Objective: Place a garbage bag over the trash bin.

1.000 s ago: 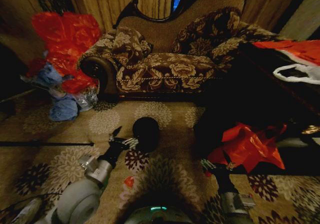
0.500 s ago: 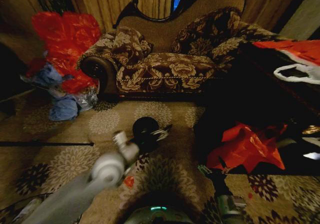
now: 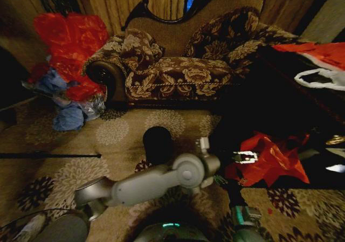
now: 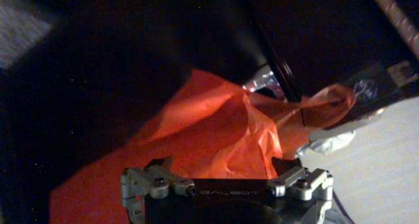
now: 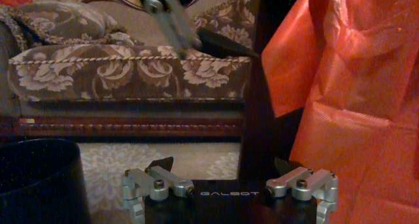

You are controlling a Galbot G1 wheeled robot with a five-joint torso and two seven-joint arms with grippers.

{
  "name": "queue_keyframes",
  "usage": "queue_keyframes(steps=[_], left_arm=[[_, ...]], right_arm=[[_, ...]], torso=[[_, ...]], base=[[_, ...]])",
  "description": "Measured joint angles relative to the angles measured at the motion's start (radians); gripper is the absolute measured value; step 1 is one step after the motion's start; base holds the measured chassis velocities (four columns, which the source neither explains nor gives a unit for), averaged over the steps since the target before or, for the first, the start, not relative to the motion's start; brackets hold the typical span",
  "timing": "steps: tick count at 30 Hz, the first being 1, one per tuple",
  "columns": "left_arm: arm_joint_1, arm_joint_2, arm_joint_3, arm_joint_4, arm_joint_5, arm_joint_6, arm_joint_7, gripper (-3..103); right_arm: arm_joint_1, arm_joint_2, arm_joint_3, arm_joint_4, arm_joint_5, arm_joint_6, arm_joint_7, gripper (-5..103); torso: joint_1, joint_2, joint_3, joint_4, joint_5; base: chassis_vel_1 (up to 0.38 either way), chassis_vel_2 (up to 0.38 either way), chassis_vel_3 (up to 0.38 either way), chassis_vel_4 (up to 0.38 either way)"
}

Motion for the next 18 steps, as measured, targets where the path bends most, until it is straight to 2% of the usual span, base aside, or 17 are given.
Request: queue_keyframes(steps=[3, 5, 6, 9, 10, 11, 15, 18], left_arm=[[-0.002, -0.026, 0.007, 0.028, 0.000, 0.006, 0.016, 100], [-0.008, -0.086, 0.014, 0.089, 0.004, 0.019, 0.040, 101], [-0.009, -0.104, 0.018, 0.108, 0.006, 0.022, 0.044, 98], [-0.009, -0.111, 0.020, 0.116, 0.007, 0.022, 0.045, 98], [-0.010, -0.136, 0.027, 0.145, 0.014, 0.024, 0.054, 94], [-0.008, -0.166, 0.037, 0.182, 0.041, 0.025, 0.066, 84], [-0.001, -0.187, 0.047, 0.212, 0.067, 0.023, 0.076, 62], [0.000, -0.194, 0.047, 0.228, 0.087, 0.020, 0.087, 57]], right_arm=[[-0.002, -0.001, 0.011, 0.000, 0.003, 0.003, 0.000, 100], [-0.001, -0.001, 0.030, 0.000, 0.013, 0.005, 0.000, 100], [0.000, -0.002, 0.035, 0.000, 0.015, 0.006, 0.000, 100], [0.001, -0.002, 0.036, 0.000, 0.016, 0.006, 0.000, 100], [0.002, -0.002, 0.041, -0.002, 0.017, 0.006, 0.000, 100], [0.005, -0.002, 0.042, -0.007, 0.017, 0.007, 0.001, 100], [0.011, -0.006, 0.039, -0.016, 0.017, 0.007, 0.002, 100], [0.013, -0.007, 0.038, -0.022, 0.017, 0.009, 0.002, 100]], torso=[[0.000, 0.000, 0.000, 0.0000, -0.0002], [0.000, 0.000, 0.000, -0.0003, -0.0003], [0.000, 0.000, 0.000, -0.0002, -0.0001], [0.000, 0.000, 0.000, -0.0002, 0.0000], [0.000, 0.000, 0.000, -0.0002, -0.0002], [0.000, 0.000, 0.000, -0.0002, -0.0001], [0.000, 0.000, 0.000, -0.0001, -0.0002], [0.000, 0.000, 0.000, -0.0001, -0.0002]], base=[[0.000, 0.000, 0.000, 0.000], [0.000, 0.000, 0.000, 0.000], [0.000, 0.000, 0.000, 0.000], [0.000, 0.000, 0.000, 0.000], [0.000, 0.000, 0.000, 0.000], [0.000, 0.000, 0.000, 0.000], [0.000, 0.000, 0.000, 0.000], [0.000, 0.000, 0.000, 0.000]])
